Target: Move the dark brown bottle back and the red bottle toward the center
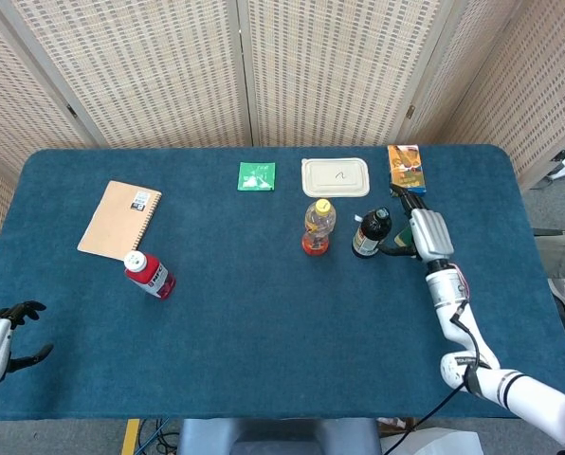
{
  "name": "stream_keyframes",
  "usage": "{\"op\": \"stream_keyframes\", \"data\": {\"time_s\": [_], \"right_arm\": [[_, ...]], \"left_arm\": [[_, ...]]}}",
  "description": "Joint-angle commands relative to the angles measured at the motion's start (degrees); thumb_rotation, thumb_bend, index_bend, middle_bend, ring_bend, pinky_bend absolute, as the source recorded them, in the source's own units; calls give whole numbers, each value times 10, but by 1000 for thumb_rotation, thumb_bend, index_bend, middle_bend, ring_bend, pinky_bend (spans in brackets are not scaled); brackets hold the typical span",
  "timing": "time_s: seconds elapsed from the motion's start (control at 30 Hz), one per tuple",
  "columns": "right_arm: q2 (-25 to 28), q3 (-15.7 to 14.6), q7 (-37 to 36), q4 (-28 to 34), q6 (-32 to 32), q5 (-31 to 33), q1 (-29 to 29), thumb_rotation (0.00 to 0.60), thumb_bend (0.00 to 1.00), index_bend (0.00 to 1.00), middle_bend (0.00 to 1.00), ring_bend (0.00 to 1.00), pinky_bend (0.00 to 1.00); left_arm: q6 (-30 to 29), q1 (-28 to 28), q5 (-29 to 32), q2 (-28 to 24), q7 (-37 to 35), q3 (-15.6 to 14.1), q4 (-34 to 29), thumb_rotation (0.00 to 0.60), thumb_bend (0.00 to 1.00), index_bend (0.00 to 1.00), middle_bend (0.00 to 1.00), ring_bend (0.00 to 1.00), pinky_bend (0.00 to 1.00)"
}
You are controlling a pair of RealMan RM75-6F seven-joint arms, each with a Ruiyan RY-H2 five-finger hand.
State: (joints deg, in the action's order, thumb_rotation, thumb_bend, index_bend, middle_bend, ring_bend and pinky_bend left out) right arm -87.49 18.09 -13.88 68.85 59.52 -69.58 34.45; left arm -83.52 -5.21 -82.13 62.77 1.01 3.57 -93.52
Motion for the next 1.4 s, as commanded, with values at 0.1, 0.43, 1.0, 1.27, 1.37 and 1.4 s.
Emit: {"op": "stream_keyframes", "data": {"time_s": [0.1,0.43,1.0,1.27,1.37,1.4], "right_arm": [[70,-11,30,97,39,-18,-35,600,0,89,117,90,317],[170,-36,89,228,96,-40,-89,600,0,89,117,91,311],[272,-107,48,305,214,-151,-197,600,0,88,137,90,310],[288,-130,26,295,264,-179,-241,600,0,88,143,90,310],[287,-137,32,286,265,-174,-252,600,0,88,143,91,310],[286,-139,31,283,266,-171,-256,600,0,88,143,90,310]], "left_arm": [[-1,-1,1,1,3,2,-2,600,113,360,452,443,617],[-2,-6,0,-1,7,7,-9,600,113,360,452,443,617],[3,-18,-2,-4,6,15,-37,600,113,358,452,443,617],[22,-33,3,-5,-11,23,-59,600,112,341,452,442,617],[31,-41,10,-2,-9,28,-65,600,113,326,452,441,617],[35,-44,16,-1,-8,30,-69,600,113,319,452,439,616]]}}
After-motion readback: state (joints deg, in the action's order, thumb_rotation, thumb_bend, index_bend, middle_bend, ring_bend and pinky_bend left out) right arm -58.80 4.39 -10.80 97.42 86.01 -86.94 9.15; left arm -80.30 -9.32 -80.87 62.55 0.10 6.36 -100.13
